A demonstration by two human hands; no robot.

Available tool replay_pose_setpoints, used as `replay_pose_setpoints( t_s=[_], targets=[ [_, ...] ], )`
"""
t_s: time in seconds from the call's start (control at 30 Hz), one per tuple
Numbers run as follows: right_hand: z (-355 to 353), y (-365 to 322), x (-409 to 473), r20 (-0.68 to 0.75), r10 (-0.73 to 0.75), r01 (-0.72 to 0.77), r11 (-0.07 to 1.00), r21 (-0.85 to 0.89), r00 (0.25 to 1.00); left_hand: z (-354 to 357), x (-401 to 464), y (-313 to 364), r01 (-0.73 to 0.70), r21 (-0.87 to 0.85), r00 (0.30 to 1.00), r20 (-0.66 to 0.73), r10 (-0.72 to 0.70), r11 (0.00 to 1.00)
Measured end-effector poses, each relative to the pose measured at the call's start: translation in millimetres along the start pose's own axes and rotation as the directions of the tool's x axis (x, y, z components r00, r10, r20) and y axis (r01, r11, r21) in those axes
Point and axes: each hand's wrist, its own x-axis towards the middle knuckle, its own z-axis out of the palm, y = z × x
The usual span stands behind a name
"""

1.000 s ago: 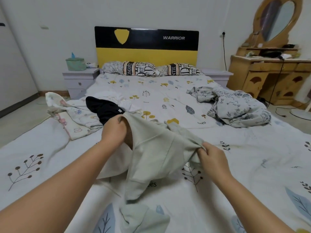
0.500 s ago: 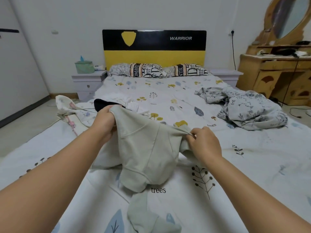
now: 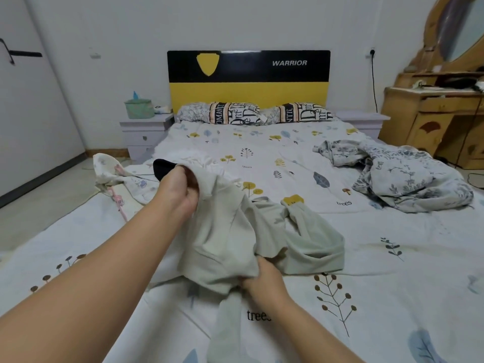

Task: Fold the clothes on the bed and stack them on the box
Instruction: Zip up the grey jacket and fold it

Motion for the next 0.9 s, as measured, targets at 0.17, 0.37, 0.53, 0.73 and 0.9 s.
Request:
replay_pose_setpoints(
  t_s=[0.17,0.37,0.53,0.73,0.9],
  targets=[
    [-38.6,-27.9,11.8,-0.091,0.024,0.027,0.850,0.526,0.996,-33.6,-13.7,-2.3,0.126,0.918,0.973,-0.189,0.135,0.375],
    [-77.1,-60.2,7.9,-0.013,-0.079,0.077,0.893,0.444,0.997,-17.3,-52.3,-34.3,-0.475,0.879,0.880,0.476,-0.013,0.027],
    [-97.3,-87.7,1.6,-0.122,-0.206,0.228,0.950,0.214,0.971,4.2,-66.2,-27.7,-0.497,0.840,0.844,0.526,-0.103,0.216],
    [-100.3,-80.1,-2.1,-0.516,-0.259,0.150,0.958,-0.243,0.817,55.8,-83.0,25.5,-0.412,0.791,0.901,0.427,0.074,0.454],
    [-61.3,-80.1,-32.1,-0.651,-0.433,0.438,0.883,-0.168,0.623,83.1,-95.3,42.2,-0.400,0.787,0.913,0.386,0.131,0.470]
  ],
)
